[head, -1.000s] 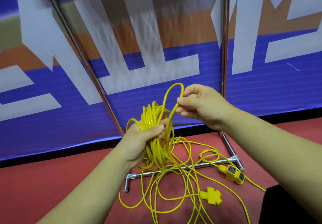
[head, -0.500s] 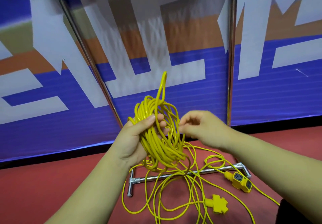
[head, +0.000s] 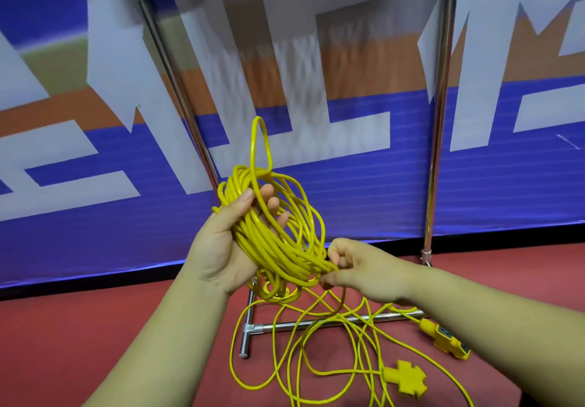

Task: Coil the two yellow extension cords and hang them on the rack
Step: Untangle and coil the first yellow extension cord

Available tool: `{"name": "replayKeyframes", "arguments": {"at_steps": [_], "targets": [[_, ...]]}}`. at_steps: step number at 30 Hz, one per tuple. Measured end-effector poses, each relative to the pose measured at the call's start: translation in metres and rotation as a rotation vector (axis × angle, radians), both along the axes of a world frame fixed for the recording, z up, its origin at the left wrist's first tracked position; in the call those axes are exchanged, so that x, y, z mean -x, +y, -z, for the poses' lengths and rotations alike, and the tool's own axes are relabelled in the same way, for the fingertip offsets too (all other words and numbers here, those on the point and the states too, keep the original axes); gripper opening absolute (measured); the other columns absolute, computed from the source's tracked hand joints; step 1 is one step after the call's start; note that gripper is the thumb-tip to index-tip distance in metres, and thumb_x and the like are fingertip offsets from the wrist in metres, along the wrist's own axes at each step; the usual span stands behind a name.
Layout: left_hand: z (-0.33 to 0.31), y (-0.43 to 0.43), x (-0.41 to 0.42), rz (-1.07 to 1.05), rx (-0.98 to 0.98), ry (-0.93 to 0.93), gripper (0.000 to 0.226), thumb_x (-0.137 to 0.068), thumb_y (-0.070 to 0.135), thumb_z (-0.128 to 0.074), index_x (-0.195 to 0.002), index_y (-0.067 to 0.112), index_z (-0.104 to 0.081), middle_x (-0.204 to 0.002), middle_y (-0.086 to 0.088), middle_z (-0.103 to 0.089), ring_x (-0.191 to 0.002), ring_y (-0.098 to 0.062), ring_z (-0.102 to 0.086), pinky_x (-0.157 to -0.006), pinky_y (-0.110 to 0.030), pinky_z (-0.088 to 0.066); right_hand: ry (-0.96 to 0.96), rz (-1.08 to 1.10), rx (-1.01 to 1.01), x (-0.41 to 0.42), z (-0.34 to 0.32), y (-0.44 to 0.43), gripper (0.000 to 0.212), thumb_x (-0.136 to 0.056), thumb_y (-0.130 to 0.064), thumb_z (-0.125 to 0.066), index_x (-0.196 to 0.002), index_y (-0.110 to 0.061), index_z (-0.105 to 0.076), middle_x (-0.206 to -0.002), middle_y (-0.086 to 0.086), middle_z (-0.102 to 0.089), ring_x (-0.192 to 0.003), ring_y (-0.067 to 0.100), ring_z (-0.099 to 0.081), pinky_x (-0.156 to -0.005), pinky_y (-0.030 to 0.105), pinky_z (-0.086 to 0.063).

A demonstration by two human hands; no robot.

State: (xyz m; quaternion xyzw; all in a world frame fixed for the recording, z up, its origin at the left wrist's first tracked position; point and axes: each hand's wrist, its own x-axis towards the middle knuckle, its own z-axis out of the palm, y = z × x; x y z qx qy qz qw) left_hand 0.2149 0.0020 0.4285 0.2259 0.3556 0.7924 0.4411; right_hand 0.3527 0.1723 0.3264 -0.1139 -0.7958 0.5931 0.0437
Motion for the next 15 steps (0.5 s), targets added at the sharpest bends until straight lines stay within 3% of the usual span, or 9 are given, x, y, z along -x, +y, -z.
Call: {"name": "replayKeyframes", "arguments": {"at_steps": [2,4,7,10,13,15], "targets": [[0.002,-0.004,0.005,-0.023,0.012,-0.006,0.047,-0.044,0.023,-0.098,-0.086,0.014,-0.080,-0.111,-0.006,-0.074,-0.102,-0.021,-0.071,-0.093,-0.043,-0.056,0.071,0.083,0.128,0.002,-0.007,-0.003,0.030,-0.089,0.000,-0.069,-0.084,-0.016,-0.044,-0.068,0.009,-0.060,-0.070,0.024,-0.061,-0.061,0.031,-0.042],[0.003,-0.008,0.013,-0.079,0.051,-0.047,0.038,-0.046,0.025,-0.097,-0.080,0.018,-0.079,-0.115,-0.003,-0.073,-0.107,-0.020,-0.069,-0.097,-0.044,-0.052,0.170,0.308,0.313,0.005,-0.015,0.000,0.021,-0.090,-0.001,-0.069,-0.087,-0.013,-0.052,-0.073,0.012,-0.062,-0.066,0.024,-0.068,-0.058,0.032,-0.048],[0.007,-0.012,0.020,-0.156,0.141,-0.121,0.015,-0.058,0.024,-0.085,-0.069,0.018,-0.077,-0.094,0.003,-0.070,-0.088,-0.013,-0.068,-0.086,-0.040,-0.056,0.199,0.784,0.353,0.010,-0.020,0.017,0.011,-0.089,-0.009,-0.071,-0.089,-0.013,-0.061,-0.077,0.009,-0.065,-0.056,0.014,-0.069,-0.051,0.028,-0.053],[0.012,-0.015,0.025,-0.163,0.177,-0.131,0.010,-0.069,0.023,-0.079,-0.075,0.020,-0.071,-0.080,0.006,-0.066,-0.075,-0.012,-0.069,-0.084,-0.043,-0.056,0.070,0.908,0.061,0.010,-0.010,0.034,0.011,-0.086,-0.020,-0.075,-0.081,-0.014,-0.067,-0.072,0.004,-0.070,-0.053,0.013,-0.071,-0.055,0.026,-0.050],[0.012,-0.020,0.032,-0.118,0.130,-0.094,0.042,-0.051,0.022,-0.095,-0.079,0.020,-0.063,-0.075,0.007,-0.060,-0.071,-0.011,-0.067,-0.074,-0.036,-0.058,-0.185,0.741,-0.454,0.008,0.004,0.044,0.018,-0.083,-0.031,-0.073,-0.074,-0.016,-0.072,-0.070,0.000,-0.071,-0.072,0.020,-0.071,-0.061,0.027,-0.049],[0.009,-0.023,0.030,-0.069,0.072,-0.046,0.043,-0.051,0.022,-0.094,-0.079,0.020,-0.061,-0.071,0.008,-0.056,-0.065,-0.010,-0.061,-0.071,-0.032,-0.057,-0.341,0.579,-0.670,0.008,0.006,0.042,0.020,-0.082,-0.035,-0.073,-0.076,-0.017,-0.075,-0.079,0.004,-0.072,-0.082,0.027,-0.067,-0.068,0.031,-0.054]]}}
